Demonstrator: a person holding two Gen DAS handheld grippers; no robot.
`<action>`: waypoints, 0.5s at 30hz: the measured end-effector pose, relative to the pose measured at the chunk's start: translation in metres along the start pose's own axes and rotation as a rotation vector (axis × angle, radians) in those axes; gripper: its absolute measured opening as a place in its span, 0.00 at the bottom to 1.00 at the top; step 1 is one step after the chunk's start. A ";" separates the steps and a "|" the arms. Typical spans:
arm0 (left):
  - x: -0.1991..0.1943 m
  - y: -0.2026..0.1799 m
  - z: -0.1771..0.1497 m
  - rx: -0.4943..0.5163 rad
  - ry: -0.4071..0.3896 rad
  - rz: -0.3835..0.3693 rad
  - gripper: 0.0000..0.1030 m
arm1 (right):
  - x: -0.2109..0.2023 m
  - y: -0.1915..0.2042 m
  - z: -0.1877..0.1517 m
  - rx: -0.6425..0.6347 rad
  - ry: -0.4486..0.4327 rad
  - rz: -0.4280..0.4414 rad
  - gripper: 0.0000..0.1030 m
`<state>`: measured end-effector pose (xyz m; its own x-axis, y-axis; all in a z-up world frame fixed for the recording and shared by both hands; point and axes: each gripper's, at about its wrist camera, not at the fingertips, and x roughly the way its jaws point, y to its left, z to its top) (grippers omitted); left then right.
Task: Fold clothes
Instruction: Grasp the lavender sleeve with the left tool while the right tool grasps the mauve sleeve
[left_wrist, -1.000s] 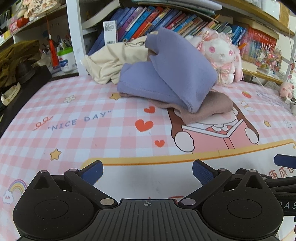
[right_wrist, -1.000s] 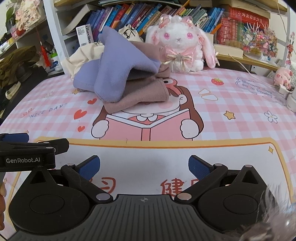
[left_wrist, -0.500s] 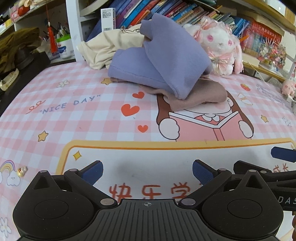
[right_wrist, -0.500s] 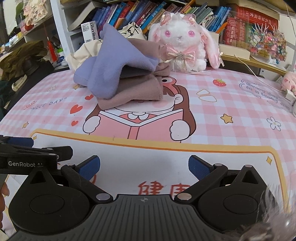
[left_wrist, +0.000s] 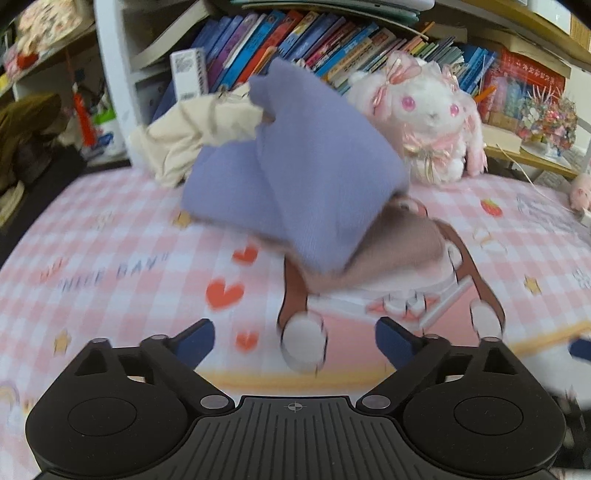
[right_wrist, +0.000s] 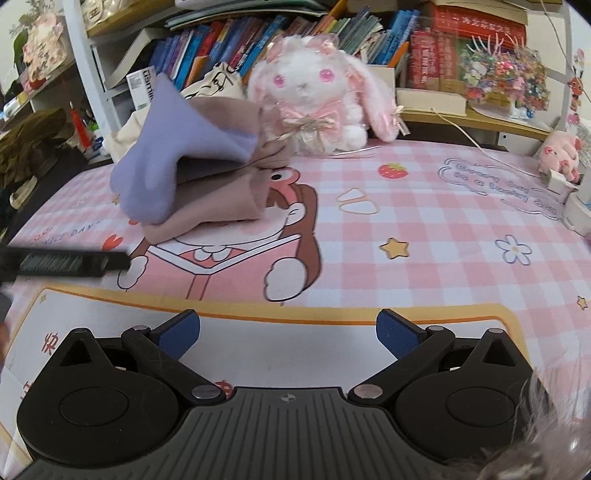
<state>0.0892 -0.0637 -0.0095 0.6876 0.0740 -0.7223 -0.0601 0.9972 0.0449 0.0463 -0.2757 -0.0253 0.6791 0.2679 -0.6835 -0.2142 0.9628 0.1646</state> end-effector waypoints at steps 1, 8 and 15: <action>0.006 -0.003 0.006 0.005 -0.009 0.011 0.81 | -0.001 -0.003 0.000 0.002 0.000 0.001 1.00; 0.042 -0.010 0.040 -0.037 -0.005 0.040 0.35 | -0.009 -0.014 0.001 0.011 -0.014 0.022 1.00; -0.026 0.023 0.062 -0.144 -0.144 -0.134 0.08 | -0.018 -0.010 0.003 -0.046 -0.053 0.065 1.00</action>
<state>0.1148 -0.0417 0.0534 0.7917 -0.0480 -0.6090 -0.0564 0.9869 -0.1510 0.0378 -0.2898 -0.0124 0.6984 0.3321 -0.6340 -0.2899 0.9412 0.1736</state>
